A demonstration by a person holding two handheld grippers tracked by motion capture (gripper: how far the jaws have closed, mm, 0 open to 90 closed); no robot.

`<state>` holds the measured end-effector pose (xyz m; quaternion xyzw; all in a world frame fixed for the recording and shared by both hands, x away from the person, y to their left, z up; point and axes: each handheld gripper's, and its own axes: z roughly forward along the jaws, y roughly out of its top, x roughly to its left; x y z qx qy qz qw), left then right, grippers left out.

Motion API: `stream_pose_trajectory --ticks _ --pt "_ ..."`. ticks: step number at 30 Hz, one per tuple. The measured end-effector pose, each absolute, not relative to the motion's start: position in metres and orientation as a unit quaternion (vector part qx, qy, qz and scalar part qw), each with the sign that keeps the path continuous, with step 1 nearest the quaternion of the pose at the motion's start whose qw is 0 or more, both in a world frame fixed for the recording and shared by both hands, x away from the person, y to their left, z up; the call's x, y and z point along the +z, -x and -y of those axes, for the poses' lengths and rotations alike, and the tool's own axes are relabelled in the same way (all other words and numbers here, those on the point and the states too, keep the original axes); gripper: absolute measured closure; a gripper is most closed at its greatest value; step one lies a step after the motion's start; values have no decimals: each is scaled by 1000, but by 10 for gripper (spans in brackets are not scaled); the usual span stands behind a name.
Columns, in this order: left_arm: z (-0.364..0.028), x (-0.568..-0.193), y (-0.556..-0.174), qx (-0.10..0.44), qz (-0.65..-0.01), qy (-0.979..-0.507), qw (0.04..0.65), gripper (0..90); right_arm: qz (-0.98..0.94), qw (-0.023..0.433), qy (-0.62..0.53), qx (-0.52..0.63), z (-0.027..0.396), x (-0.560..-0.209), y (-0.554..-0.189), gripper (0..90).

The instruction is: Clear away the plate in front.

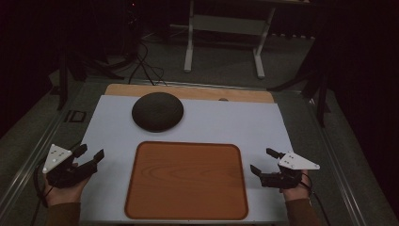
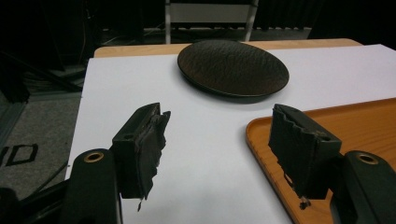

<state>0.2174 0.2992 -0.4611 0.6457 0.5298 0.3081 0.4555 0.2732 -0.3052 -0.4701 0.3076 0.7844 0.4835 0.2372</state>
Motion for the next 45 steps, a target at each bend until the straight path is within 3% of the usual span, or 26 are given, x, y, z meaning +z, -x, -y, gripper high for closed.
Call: stream_pose_trajectory --ticks 25,45 --pt "-294 -460 -230 285 -535 -644 467 366 -778 228 -318 491 307 -471 -273 120" --pt "-281 -445 -257 301 -516 -662 453 355 -775 231 -314 497 306 -469 -272 120"
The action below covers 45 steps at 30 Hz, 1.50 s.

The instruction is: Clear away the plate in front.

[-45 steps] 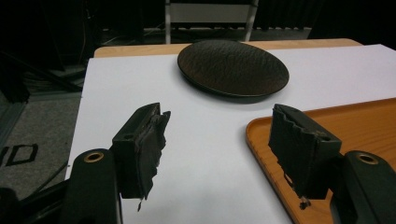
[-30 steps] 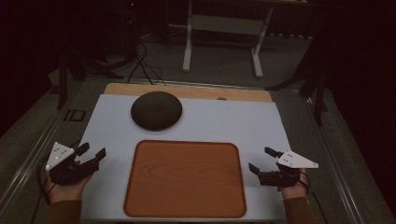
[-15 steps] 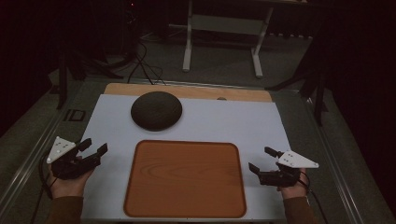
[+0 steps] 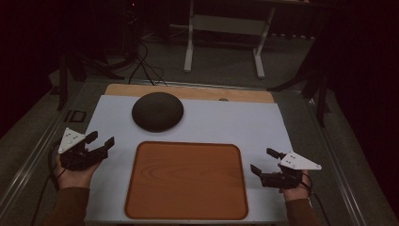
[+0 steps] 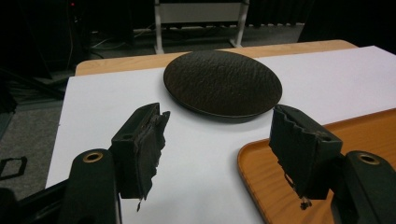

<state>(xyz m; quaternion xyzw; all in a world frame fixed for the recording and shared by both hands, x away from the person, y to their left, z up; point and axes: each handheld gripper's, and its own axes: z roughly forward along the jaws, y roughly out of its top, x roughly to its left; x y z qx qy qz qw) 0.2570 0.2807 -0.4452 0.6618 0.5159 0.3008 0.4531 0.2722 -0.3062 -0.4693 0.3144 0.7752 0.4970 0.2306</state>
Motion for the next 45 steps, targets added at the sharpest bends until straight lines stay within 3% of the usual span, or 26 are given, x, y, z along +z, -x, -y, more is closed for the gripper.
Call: stream_pose_trajectory --ticks 45 --pt "-247 -460 -319 301 -531 -665 430 359 -770 236 -310 505 309 -466 -270 120"
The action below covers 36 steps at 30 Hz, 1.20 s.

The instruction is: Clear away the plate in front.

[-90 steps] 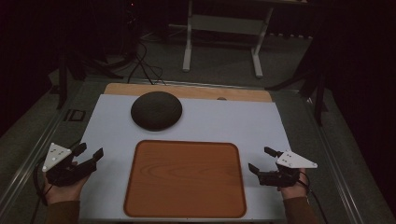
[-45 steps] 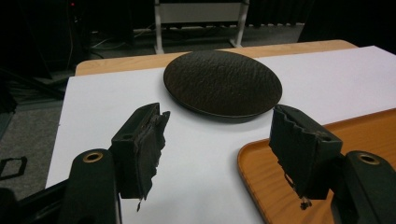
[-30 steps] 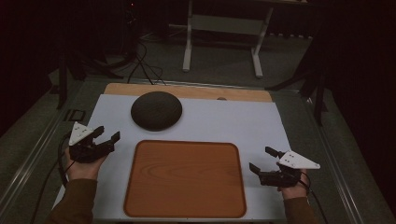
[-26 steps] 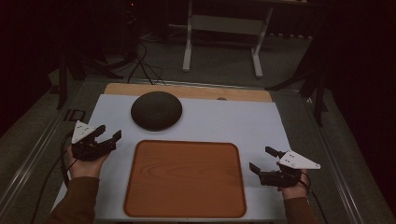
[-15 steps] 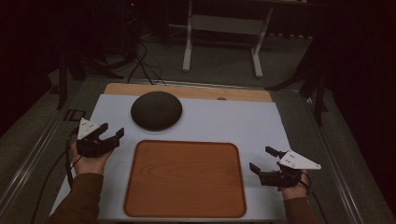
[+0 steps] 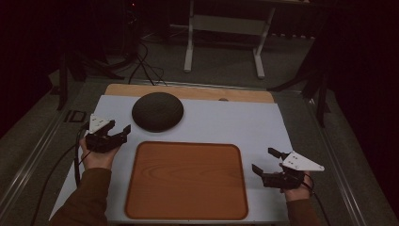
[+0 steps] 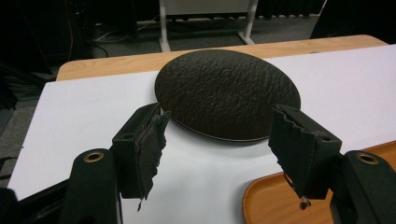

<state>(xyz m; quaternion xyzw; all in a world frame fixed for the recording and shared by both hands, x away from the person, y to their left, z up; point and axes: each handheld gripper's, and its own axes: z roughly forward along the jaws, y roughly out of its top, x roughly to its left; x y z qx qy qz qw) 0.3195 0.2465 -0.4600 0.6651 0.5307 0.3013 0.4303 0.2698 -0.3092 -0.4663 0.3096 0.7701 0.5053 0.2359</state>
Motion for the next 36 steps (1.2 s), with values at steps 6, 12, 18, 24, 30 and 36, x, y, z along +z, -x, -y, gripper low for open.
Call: stream_pose_trajectory --ticks 6,12,18,24,30,36 --pt "-244 -460 -326 299 -530 -667 430 368 -770 236 -308 506 309 -466 -270 121" --pt "-243 -463 -336 296 -536 -667 423 365 -770 236 -308 507 310 -466 -270 120" --pt "-243 -466 -345 294 -543 -665 420 362 -770 236 -309 506 310 -466 -270 121" --pt "-242 -471 -355 289 -550 -664 417 361 -770 236 -309 506 310 -466 -270 120" --pt "-241 -474 -362 288 -553 -663 414 360 -770 236 -308 507 310 -466 -270 120" --pt "-243 -477 -370 282 -562 -653 422 360 -769 237 -308 508 311 -466 -269 120"
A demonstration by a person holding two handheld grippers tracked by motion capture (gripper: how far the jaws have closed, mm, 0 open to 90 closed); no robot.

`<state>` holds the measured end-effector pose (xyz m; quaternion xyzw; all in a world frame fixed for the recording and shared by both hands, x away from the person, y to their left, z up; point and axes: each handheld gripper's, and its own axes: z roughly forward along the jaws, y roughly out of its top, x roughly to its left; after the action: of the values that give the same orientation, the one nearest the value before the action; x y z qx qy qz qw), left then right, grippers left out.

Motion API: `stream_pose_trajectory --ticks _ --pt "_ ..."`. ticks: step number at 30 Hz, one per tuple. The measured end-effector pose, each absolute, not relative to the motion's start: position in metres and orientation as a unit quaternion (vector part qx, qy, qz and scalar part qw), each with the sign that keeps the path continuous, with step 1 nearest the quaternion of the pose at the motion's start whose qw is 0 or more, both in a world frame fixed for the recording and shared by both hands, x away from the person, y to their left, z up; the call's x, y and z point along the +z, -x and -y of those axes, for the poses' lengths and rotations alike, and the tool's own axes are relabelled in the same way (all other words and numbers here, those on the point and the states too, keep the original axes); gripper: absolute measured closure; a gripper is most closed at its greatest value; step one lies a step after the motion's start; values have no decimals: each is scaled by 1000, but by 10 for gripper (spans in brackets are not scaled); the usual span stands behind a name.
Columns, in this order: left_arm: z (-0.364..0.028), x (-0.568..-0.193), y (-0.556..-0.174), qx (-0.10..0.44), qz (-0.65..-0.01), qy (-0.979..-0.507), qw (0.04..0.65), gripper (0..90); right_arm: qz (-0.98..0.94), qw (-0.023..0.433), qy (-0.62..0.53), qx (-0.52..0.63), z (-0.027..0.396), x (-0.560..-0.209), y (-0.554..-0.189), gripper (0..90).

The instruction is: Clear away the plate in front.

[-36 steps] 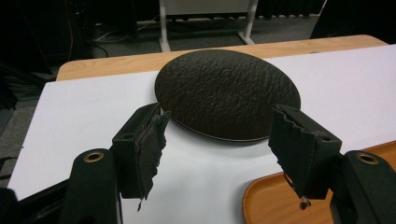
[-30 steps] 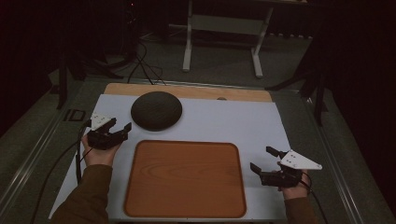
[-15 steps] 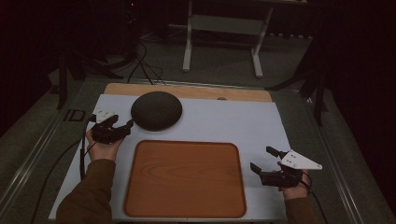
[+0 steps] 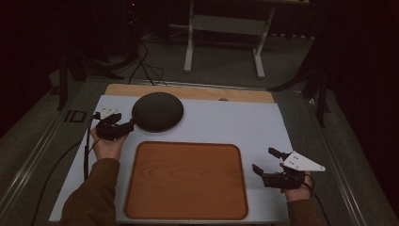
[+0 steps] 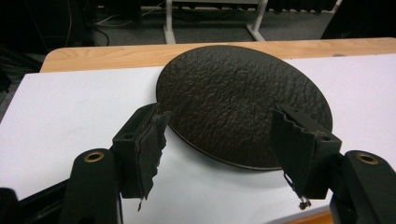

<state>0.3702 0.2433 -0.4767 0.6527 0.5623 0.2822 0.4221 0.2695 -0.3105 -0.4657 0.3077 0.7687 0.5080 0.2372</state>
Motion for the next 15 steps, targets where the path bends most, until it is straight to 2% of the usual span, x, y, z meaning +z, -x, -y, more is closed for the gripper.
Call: stream_pose_trajectory --ticks 15 --pt "-234 -495 -398 255 -577 -660 408 384 -768 236 -308 509 311 -466 -270 120"
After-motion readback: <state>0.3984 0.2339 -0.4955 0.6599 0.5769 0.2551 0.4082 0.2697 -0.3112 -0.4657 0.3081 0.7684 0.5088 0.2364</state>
